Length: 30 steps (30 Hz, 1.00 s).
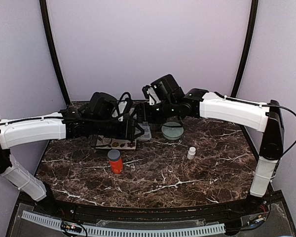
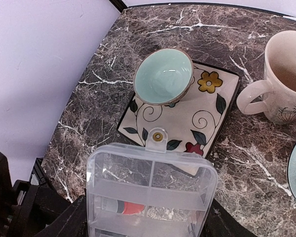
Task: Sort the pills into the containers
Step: Pass from the right arm to the left
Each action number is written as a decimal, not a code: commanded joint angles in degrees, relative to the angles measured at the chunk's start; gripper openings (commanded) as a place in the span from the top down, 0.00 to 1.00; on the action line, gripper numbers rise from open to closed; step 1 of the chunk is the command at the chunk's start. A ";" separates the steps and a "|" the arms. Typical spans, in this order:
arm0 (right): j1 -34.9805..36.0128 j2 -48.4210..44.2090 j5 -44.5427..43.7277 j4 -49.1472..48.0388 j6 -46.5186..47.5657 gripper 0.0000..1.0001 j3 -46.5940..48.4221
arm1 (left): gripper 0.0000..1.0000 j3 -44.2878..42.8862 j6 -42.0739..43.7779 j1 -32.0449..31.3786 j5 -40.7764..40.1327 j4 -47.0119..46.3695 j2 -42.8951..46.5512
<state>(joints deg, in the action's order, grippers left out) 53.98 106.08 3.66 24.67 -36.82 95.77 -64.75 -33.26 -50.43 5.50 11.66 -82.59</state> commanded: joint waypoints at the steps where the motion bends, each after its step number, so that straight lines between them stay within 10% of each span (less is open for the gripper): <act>1: 0.43 -0.17 0.89 -2.54 -0.10 0.46 1.90 | 0.55 -0.99 -0.79 0.72 1.68 -0.48 -0.34; 15: 0.43 0.00 0.15 -2.43 1.66 0.40 1.15 | 0.98 0.20 -4.09 3.26 2.52 -2.68 -0.46; 30: -0.13 -6.91 -5.88 -3.28 9.21 0.01 -3.98 | 1.00 1.15 -4.89 5.86 1.82 -1.59 0.23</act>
<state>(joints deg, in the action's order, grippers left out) 53.98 103.28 0.19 22.28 -31.09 92.90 -64.62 -38.20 -45.60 8.62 11.22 -83.15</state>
